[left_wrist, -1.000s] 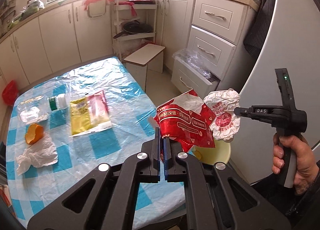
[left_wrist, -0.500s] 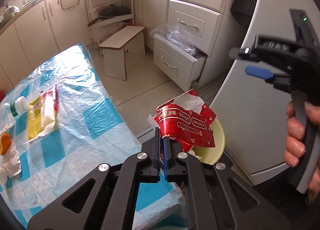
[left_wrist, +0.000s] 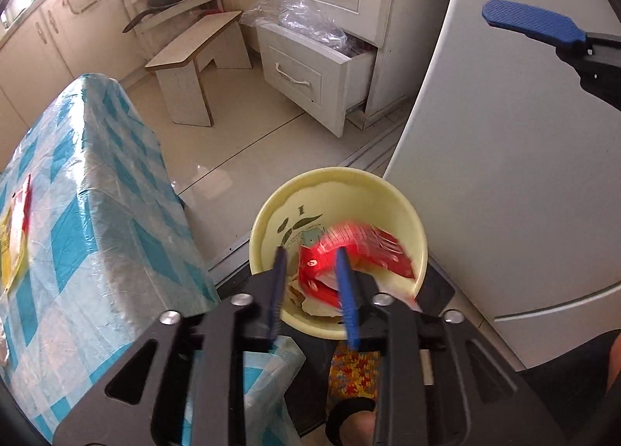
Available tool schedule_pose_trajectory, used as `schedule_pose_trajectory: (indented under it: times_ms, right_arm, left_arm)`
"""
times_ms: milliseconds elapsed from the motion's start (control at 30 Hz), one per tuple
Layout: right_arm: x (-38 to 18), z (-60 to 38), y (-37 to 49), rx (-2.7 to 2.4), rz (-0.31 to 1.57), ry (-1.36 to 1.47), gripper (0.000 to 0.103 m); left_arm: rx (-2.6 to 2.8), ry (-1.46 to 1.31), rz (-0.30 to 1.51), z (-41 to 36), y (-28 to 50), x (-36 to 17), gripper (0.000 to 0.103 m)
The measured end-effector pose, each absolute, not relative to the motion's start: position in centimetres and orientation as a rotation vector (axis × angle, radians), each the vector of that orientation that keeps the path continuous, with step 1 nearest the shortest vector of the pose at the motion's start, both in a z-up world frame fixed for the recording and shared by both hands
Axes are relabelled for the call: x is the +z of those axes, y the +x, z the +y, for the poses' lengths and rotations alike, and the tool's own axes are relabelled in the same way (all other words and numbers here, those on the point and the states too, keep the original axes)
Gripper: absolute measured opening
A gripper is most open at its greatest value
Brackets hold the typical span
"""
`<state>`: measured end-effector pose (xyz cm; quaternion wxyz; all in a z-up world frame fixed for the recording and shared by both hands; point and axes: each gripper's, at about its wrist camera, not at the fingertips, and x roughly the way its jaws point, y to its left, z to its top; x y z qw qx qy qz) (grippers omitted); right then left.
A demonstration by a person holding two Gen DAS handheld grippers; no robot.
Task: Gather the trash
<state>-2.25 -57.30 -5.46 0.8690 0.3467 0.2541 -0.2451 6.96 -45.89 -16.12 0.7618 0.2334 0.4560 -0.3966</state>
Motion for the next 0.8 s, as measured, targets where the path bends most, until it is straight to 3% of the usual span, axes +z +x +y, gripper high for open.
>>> schedule_pose_trajectory:
  times_ms: [233, 800]
  right_arm:
    - [-5.3, -56.9, -2.2, -0.511, 0.531, 0.716, 0.06]
    - [-5.4, -55.7, -0.7, -0.519, 0.555, 0.665, 0.062]
  left_arm:
    - [-0.849, 0.49, 0.969, -44.6, 6.9, -15.1, 0.04]
    - [-0.768, 0.347, 0.88, -34.6, 7.6, -9.3, 0.047]
